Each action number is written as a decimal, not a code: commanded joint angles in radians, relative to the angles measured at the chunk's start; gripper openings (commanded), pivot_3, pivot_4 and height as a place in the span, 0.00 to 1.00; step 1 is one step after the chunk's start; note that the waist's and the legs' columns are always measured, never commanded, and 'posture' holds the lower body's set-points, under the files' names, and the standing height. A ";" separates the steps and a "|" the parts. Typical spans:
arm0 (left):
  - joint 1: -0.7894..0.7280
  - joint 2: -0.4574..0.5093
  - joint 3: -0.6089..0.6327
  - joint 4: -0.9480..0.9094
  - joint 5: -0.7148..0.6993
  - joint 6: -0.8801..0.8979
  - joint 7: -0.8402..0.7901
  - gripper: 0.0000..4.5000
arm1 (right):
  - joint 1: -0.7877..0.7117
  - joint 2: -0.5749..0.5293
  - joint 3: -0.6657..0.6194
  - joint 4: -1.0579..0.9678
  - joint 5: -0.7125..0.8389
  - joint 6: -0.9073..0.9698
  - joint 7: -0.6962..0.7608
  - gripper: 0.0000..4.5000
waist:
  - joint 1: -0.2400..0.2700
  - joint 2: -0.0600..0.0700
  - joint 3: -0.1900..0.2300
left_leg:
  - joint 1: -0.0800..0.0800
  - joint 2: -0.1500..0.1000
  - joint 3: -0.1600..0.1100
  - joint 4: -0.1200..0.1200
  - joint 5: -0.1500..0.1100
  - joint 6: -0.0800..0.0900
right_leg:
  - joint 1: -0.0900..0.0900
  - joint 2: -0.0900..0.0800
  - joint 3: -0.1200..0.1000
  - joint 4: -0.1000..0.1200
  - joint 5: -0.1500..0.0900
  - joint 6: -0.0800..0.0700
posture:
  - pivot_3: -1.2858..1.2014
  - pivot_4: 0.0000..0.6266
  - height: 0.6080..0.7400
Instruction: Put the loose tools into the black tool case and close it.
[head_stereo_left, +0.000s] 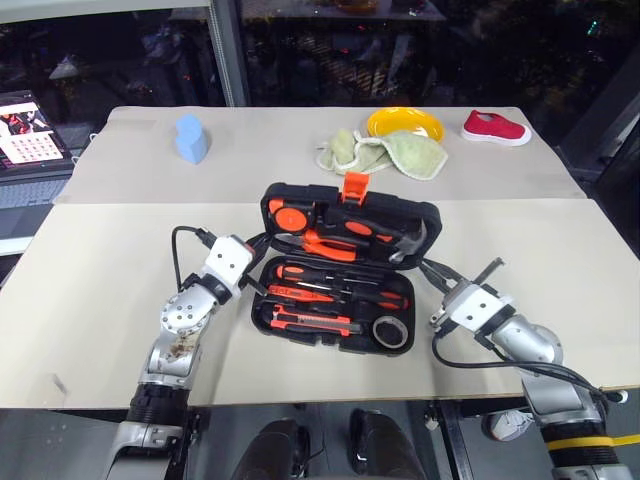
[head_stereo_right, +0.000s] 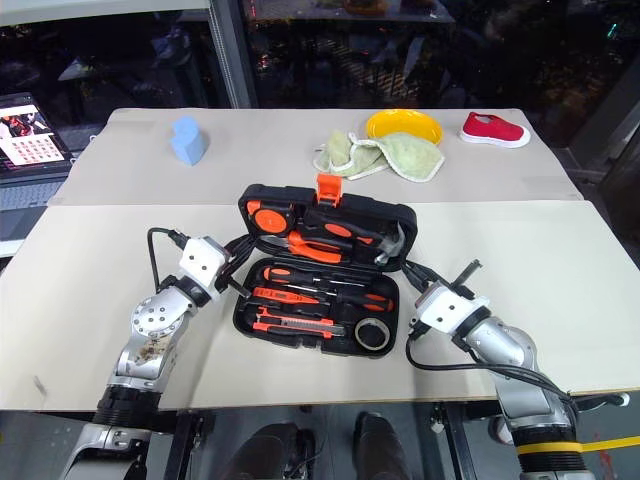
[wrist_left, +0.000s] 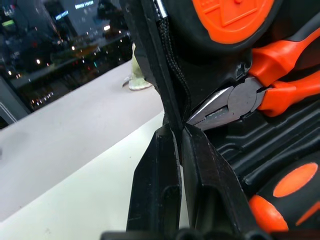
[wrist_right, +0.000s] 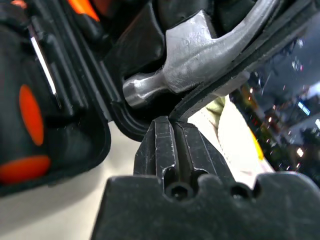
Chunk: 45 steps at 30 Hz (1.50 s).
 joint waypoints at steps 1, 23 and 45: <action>0.028 0.014 0.037 -0.017 0.000 -0.032 0.039 0.00 | 0.017 -0.012 -0.006 -0.016 -0.015 -0.060 -0.033 0.00 | 0.000 0.000 0.000 | 0.000 0.000 0.000 0.000 0.000 0.000 | 0.000 0.000 0.000 0.000 0.000 0.000 | 0.52 0.24 0.94; 0.201 0.296 0.243 0.005 -0.142 0.178 -0.092 0.99 | 0.634 -0.402 -0.344 -0.582 0.935 0.738 0.525 0.75 | 0.011 -0.004 0.000 | 0.019 0.007 0.003 -0.009 -0.007 0.012 | 0.019 0.001 0.000 -0.009 -0.006 0.005 | 0.52 0.24 0.94; -0.652 0.124 -0.190 0.730 0.014 0.082 -0.624 0.01 | 0.298 -0.237 0.059 -0.556 0.543 0.802 0.392 0.00 | 0.028 -0.009 0.001 | 0.010 0.003 0.002 -0.005 -0.006 0.008 | 0.013 -0.003 -0.005 -0.010 -0.004 0.003 | 0.52 0.24 0.94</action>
